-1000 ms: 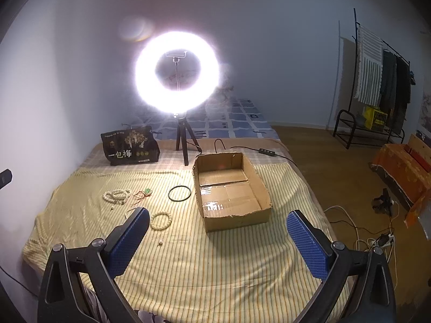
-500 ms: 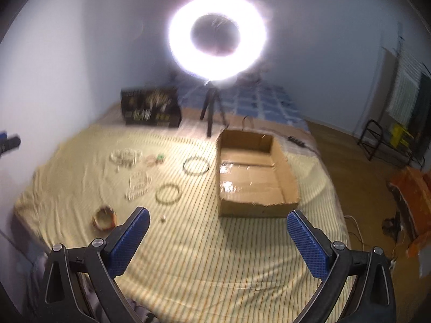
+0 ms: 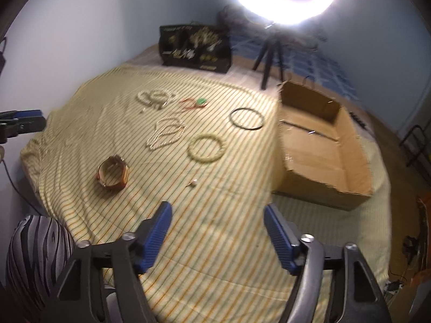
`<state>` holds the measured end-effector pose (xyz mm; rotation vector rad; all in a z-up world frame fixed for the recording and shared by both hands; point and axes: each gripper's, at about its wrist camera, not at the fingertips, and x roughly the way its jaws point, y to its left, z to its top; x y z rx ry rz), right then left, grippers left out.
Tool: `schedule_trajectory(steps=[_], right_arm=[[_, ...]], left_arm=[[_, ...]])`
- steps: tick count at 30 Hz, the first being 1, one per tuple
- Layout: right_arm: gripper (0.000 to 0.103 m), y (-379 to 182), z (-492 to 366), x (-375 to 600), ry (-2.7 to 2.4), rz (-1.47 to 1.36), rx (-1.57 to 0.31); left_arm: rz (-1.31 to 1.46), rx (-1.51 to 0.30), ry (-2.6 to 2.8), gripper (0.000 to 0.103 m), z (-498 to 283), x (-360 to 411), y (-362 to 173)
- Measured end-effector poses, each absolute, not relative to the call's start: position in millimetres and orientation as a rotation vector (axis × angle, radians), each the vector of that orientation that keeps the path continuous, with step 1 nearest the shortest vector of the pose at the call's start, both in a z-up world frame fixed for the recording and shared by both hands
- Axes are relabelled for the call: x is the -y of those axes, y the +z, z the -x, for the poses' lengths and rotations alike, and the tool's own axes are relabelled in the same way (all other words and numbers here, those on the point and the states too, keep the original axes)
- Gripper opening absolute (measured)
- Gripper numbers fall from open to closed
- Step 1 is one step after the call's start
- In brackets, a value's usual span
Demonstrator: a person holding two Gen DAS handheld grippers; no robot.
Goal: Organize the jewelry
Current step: 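Grasp the brown leather watch with the left tool while the right tool grasps a loose white pearl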
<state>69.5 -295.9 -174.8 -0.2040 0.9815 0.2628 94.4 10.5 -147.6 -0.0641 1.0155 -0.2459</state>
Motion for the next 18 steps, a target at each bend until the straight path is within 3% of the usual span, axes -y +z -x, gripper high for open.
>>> schedule_trajectory(steps=[8,18], right_arm=[[0.040,-204,-94,279,0.365,0.207,-1.068],[0.029,-234,-122,263,0.417,0.181,-1.128]], left_arm=[[0.101,-1.150,-0.312,0.055,-115,5,-191],[0.146,-1.218,-0.342,0.051,-128,12,-216]])
